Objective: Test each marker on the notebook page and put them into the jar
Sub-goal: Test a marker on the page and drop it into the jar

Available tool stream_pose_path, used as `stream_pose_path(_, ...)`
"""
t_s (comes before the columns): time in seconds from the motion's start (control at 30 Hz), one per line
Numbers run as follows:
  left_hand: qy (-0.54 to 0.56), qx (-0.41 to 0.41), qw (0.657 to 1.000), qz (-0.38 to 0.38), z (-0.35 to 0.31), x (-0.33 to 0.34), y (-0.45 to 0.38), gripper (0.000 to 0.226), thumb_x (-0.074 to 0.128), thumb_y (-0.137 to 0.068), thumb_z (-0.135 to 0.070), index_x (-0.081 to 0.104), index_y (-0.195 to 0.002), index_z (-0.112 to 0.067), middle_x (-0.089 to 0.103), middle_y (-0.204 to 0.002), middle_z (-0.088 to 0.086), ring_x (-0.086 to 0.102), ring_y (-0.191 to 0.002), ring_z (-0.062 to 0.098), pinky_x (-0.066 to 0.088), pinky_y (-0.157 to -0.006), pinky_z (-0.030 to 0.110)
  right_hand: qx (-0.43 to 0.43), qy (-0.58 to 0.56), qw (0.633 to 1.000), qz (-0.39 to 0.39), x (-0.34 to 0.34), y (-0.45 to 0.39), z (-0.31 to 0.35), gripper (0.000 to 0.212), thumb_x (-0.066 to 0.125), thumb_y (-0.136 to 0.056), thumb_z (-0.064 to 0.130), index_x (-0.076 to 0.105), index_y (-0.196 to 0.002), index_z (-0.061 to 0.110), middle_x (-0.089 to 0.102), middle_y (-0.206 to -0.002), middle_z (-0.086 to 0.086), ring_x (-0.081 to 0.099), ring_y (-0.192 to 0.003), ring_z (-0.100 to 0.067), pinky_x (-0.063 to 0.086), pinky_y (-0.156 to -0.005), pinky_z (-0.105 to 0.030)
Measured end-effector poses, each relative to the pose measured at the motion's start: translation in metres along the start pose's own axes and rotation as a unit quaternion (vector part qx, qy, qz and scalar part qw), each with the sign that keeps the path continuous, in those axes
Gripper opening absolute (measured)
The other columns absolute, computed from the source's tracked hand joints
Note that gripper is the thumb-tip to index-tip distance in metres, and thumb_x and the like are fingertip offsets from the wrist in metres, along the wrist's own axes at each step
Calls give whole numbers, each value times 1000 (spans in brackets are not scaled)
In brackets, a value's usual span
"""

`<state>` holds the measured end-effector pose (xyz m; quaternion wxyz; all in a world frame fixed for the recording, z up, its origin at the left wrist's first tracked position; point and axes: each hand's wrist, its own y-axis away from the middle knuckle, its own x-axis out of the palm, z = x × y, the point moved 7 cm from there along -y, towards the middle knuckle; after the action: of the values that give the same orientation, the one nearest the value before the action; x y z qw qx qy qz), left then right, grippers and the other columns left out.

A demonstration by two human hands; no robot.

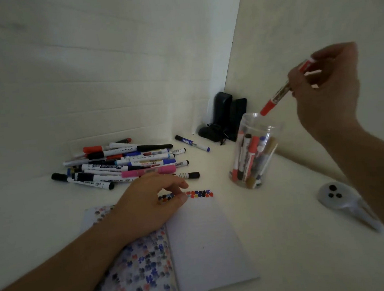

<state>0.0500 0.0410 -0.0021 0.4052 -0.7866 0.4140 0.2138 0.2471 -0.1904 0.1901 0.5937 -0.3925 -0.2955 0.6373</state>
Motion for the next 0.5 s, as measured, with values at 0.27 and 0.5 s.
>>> stream_pose_path(0.27, 4, -9, 1000, 0, 1, 0, 2, 19, 70, -91, -38, 72, -109, -41, 64, -100, -30, 54, -107, -12, 42, -77, 2, 78, 124, 974, 173, 32, 6, -49, 25, 66, -102, 26, 46, -117, 27, 71, -109, 0, 70, -82, -10, 50, -64, -21)
stream_pose_path(0.5, 40, -17, 999, -15, 2, -1, 4, 17, 73, -89, -35, 74, -106, -39, 66, -100, -29, 57, -106, -11, 47, -76, 6, 81, 155, 965, 197, 42, 9, -50, 25, 70, -98, 31, 51, -115, 29, 72, -99, 5, 73, -76, -17, 55, -64, -28)
